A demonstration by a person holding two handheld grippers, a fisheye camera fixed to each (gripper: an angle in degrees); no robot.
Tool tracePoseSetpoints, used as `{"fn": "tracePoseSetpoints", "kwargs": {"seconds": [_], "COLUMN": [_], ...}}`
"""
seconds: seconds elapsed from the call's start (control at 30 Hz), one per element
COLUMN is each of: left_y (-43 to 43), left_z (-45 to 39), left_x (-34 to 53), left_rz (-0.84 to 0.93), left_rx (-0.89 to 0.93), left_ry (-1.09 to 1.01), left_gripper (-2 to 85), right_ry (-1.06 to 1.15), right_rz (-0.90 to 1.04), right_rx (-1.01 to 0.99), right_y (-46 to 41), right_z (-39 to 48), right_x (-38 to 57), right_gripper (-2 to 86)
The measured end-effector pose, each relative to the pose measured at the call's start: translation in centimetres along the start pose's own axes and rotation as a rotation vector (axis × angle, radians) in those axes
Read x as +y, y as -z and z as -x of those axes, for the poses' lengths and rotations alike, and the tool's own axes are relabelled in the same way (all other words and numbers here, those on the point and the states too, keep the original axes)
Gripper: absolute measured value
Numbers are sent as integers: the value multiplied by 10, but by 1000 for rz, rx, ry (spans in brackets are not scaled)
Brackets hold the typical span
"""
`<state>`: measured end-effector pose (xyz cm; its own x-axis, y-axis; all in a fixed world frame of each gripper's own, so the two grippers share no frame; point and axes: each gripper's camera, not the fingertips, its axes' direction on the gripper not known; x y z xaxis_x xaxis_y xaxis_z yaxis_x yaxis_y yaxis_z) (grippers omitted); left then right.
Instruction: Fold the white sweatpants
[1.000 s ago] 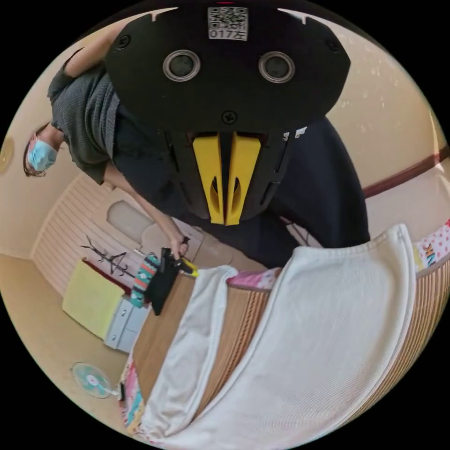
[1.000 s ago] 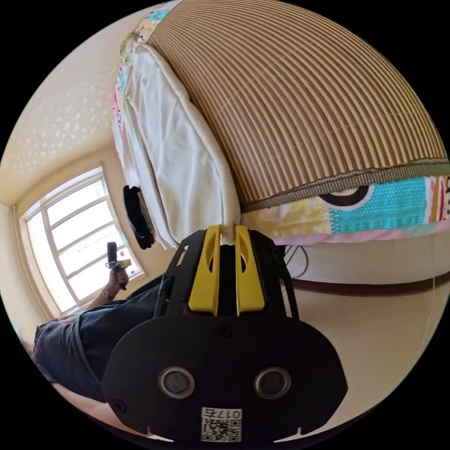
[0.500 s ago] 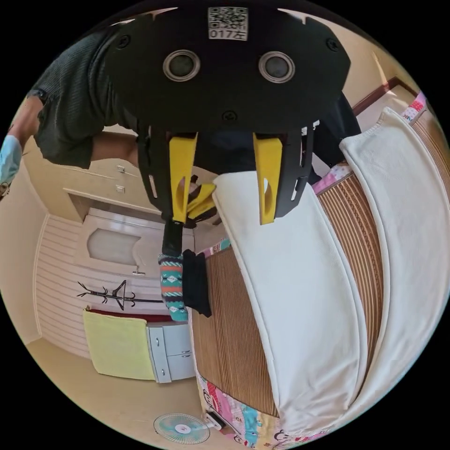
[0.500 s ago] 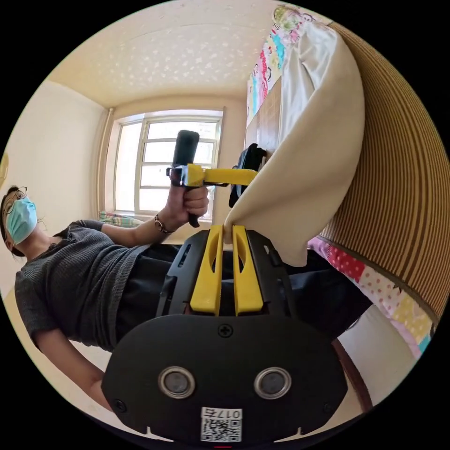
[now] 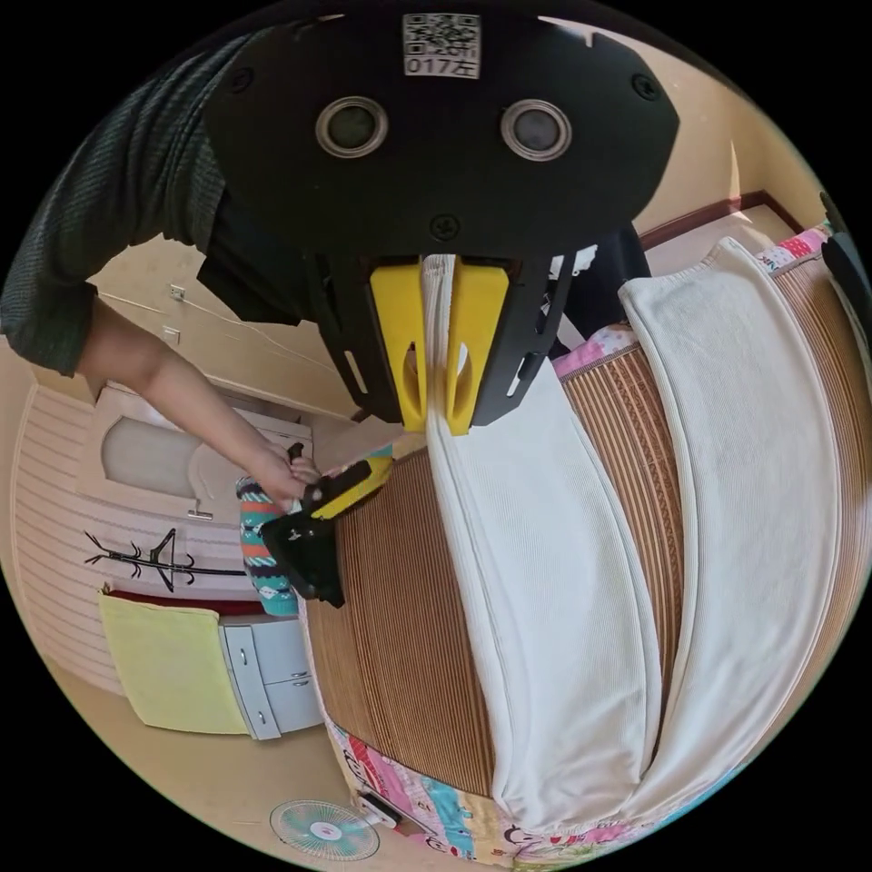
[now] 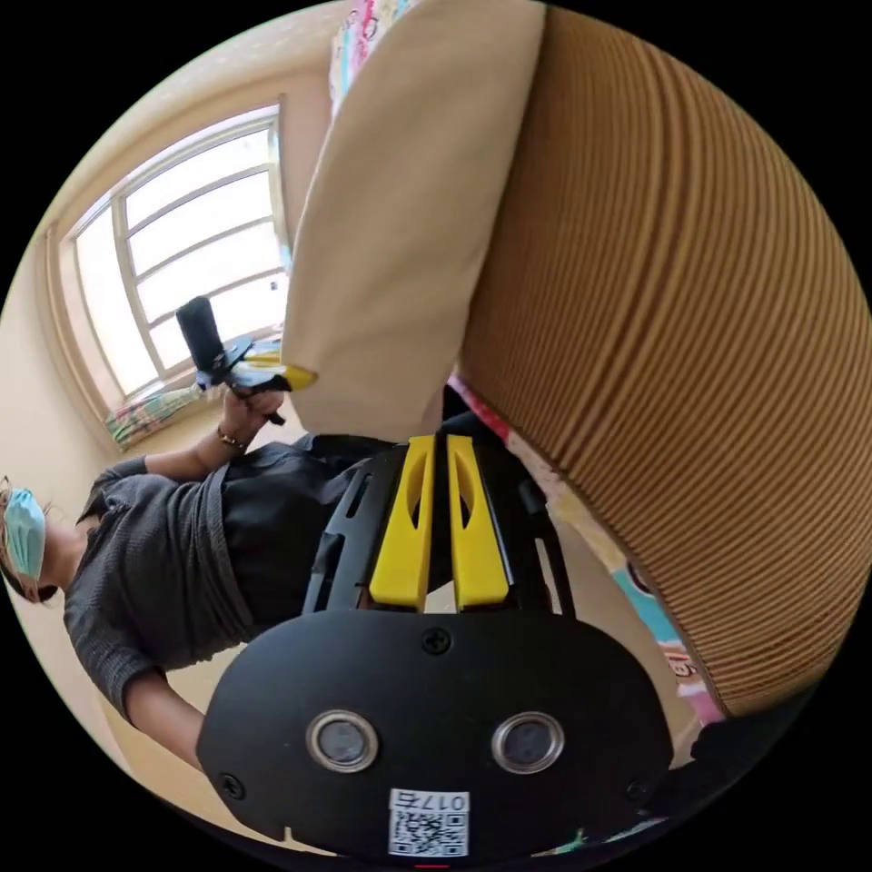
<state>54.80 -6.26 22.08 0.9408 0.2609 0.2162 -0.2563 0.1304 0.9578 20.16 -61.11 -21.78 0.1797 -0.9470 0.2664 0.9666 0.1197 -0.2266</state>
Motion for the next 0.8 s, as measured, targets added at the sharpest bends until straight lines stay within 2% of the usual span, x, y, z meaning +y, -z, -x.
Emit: {"fn": "tracePoseSetpoints", "kwargs": {"seconds": [0.13, 0.23, 0.33, 0.43, 0.53, 0.67, 0.73, 0.8], "left_y": [-7, -12, -15, -21, -30, -38, -35, -28], "left_z": [6, 17, 28, 40, 60, 75, 78, 78], "left_x": [13, 22, 32, 44, 58, 69, 73, 78], "left_rz": [-48, -83, -122, -173, -212, -242, -254, -263], "left_rx": [37, 100, 149, 178, 232, 269, 275, 268], "left_ry": [15, 56, 89, 105, 186, 223, 235, 237], "left_gripper": [36, 36, 36, 35, 33, 32, 31, 30], "right_ry": [-42, -78, -140, -111, -129, -2, -57, -40], "right_rz": [-356, -573, -685, -730, -677, -708, -681, -670], "right_rx": [-70, -119, -123, -57, 56, 34, 217, 371], "right_y": [104, 148, 158, 150, 128, 104, 87, 74], "right_z": [-33, -48, -48, -31, -30, -15, 9, 41], "right_x": [-105, -185, -262, -328, -392, -434, -457, -470], "right_gripper": [111, 126, 145, 162, 166, 136, 72, 49]}}
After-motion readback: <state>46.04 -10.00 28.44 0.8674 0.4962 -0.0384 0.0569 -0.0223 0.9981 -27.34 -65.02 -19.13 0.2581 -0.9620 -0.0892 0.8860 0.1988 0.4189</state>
